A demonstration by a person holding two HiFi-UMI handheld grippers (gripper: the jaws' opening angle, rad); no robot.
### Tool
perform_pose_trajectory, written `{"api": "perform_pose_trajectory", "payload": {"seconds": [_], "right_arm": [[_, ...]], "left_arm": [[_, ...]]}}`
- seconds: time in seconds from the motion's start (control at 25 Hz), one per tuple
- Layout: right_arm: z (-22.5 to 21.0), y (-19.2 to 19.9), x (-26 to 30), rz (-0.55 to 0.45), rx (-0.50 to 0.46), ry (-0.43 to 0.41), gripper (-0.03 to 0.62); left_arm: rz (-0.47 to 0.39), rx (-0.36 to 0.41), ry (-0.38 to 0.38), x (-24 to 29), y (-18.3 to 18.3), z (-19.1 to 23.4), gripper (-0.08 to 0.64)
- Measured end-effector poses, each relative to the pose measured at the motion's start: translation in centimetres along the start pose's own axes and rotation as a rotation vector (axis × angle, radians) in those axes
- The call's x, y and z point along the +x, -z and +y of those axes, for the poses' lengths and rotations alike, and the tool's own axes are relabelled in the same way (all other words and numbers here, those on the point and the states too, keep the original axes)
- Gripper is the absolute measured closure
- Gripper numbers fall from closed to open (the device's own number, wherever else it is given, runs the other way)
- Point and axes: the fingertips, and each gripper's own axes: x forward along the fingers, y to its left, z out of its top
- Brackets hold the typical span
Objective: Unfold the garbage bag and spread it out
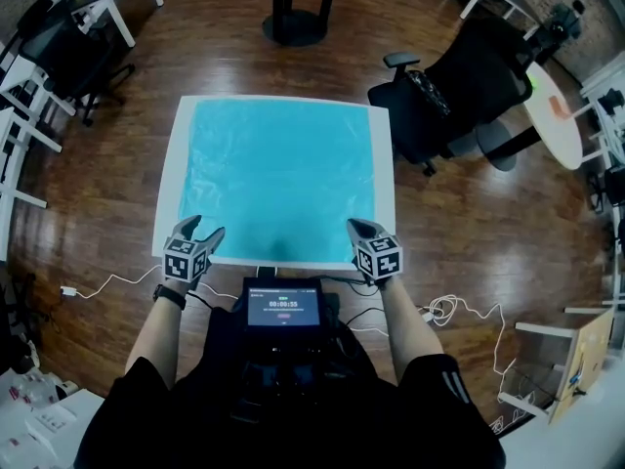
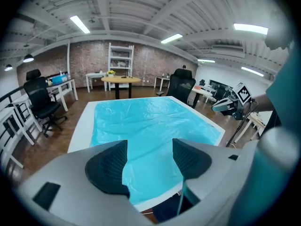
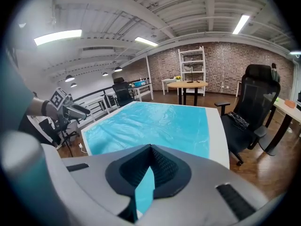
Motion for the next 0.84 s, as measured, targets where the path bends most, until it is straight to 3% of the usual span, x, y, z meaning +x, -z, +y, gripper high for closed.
{"api": "perform_pose_trajectory", "payload": {"seconds": [0.16, 0.4, 0.6, 0.84], "right_arm": [[0.6, 0.6, -0.8, -0.018, 0.029, -0.006, 0.574], [1.3, 1.4, -1.9, -0.029, 0.029, -0.01, 0.574], [2.2, 1.6, -2.8, -0.051, 0.036, -0.036, 0.574], [2.5, 2.1, -3.3, -0.065, 0.039, -0.037, 0.574]], "left_arm": [[-0.006, -0.03, 0.031, -0.2, 0.4, -1.2, 0.25], [0.016, 0.021, 0.025, -0.4, 1.2, -1.9, 0.25], [0.027, -0.008, 0.017, -1.3, 1.9, -2.2, 0.252], [0.048, -0.069, 0.089, -1.1, 2.6, -4.2, 0.255]]}}
